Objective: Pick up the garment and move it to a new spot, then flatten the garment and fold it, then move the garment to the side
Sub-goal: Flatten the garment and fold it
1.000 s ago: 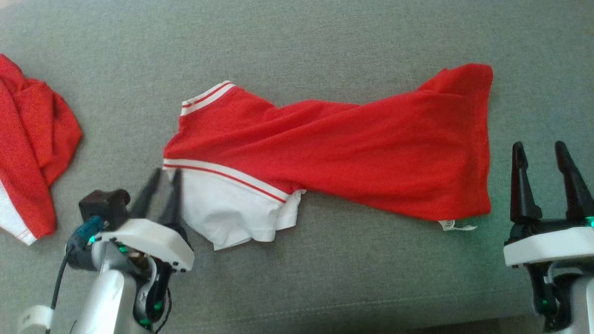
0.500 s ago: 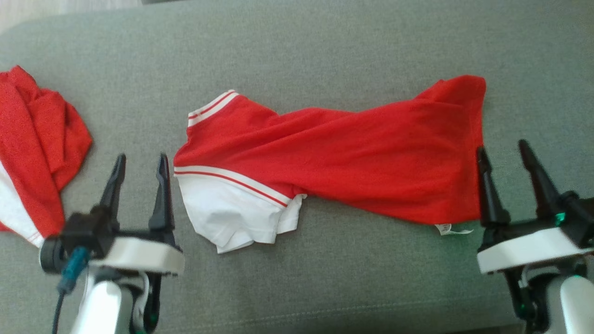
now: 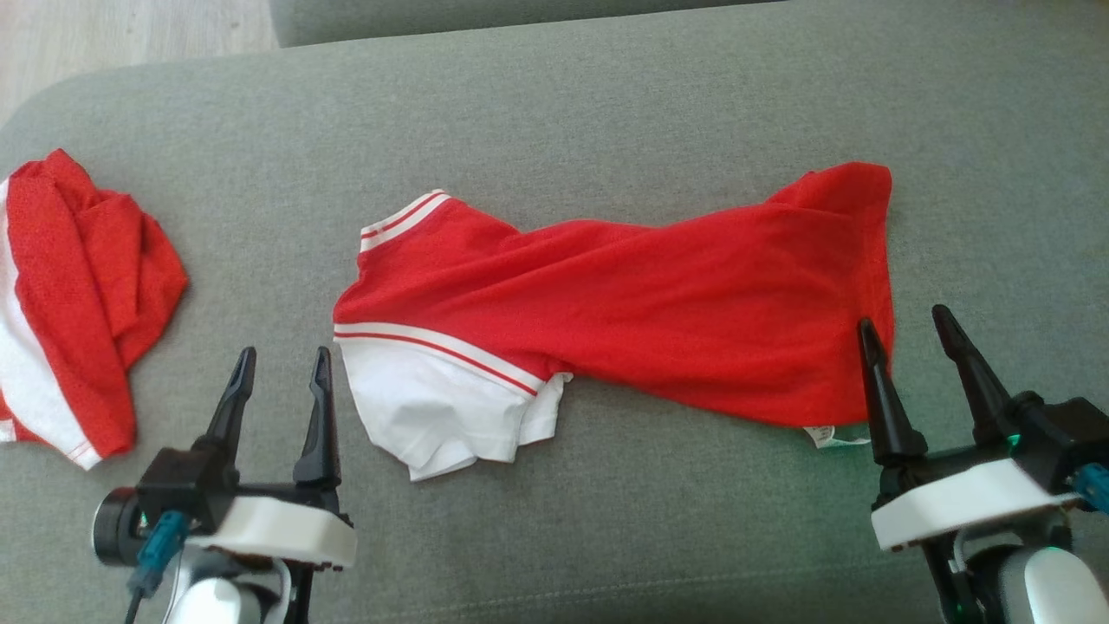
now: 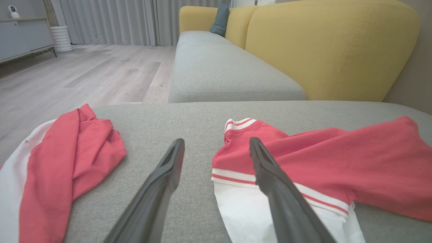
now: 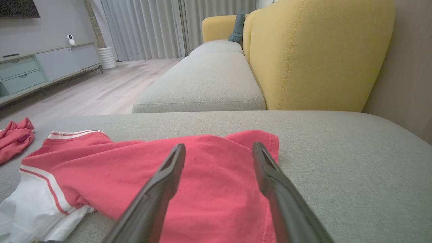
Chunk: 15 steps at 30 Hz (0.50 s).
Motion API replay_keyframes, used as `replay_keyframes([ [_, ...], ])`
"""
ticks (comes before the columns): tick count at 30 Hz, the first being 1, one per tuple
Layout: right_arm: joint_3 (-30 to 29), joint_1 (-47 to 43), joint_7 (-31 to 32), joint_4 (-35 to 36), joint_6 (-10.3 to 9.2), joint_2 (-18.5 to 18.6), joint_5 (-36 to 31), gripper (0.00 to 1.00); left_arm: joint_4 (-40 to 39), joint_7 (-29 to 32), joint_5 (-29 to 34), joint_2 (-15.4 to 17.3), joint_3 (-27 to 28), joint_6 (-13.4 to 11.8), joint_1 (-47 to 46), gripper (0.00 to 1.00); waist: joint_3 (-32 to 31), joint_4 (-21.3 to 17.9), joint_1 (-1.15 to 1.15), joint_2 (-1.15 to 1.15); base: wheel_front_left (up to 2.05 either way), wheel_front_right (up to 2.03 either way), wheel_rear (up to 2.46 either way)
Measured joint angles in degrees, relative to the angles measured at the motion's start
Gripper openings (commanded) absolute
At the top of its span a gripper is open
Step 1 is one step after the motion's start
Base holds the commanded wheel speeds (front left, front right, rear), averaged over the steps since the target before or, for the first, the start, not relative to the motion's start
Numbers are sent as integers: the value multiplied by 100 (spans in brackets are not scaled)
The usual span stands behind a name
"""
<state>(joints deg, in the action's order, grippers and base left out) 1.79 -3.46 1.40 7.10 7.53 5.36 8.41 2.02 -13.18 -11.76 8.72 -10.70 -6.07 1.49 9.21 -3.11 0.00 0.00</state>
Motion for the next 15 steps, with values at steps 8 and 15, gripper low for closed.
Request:
replay_keyframes([
  [8,-1,-1,15,7,0,1,0,100,9,8,-57,3,-54,1,54,100,19,17,0,0,0,0,0],
  [15,2,3,21,-7,1,1,11,100,275,609,-397,-12,-250,216,53,100,112,23,0,0,0,0,0],
])
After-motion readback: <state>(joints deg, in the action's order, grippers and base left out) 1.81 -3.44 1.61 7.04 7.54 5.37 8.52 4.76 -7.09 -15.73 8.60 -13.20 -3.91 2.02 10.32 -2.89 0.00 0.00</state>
